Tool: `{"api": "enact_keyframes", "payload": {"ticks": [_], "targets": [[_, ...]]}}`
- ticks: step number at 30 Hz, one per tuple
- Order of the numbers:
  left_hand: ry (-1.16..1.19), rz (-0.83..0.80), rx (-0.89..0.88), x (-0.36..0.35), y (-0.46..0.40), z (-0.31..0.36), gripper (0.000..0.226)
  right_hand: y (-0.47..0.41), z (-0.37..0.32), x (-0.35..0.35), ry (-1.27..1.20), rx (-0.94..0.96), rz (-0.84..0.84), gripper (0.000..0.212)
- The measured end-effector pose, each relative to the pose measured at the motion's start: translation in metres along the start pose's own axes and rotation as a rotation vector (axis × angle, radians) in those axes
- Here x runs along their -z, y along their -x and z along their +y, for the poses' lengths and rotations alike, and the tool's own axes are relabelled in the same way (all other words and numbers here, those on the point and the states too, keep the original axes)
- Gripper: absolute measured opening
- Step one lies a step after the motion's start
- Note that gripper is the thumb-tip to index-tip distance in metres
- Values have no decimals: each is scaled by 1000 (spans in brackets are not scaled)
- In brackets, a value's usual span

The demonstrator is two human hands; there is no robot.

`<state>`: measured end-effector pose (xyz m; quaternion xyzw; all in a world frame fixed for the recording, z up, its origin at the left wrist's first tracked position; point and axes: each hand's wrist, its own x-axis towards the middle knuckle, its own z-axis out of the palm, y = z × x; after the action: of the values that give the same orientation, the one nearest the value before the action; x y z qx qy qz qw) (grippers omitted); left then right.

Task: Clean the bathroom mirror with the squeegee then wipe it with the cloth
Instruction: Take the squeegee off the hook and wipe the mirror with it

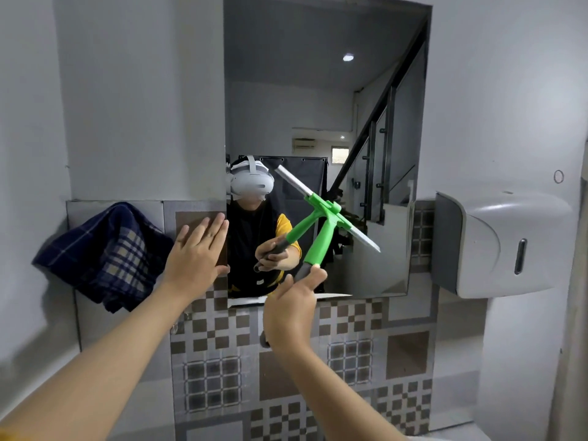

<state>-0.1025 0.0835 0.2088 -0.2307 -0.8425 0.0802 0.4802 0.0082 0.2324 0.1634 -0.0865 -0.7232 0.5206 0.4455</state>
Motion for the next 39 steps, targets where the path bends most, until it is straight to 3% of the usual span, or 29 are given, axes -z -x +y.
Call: {"api": "enact_keyframes", "payload": {"ticks": [7,15,20,27,36,39], "targets": [[-24,-40,-19,-2,16,3,104,26,0,-28,52,35,-153,37],[54,-29,37,-14,18,11,110,16,37,-7,350,177,-172,49],[61,-21,31,-18,19,9,107,5,55,11,458,278,-173,46],[80,-10,27,-24,23,7,97,-25,81,52,717,543,-136,63],[114,19,29,-28,26,6,96,-72,103,116,948,746,-125,80],[118,20,15,-28,26,7,95,-87,115,139,988,781,-159,77]]}}
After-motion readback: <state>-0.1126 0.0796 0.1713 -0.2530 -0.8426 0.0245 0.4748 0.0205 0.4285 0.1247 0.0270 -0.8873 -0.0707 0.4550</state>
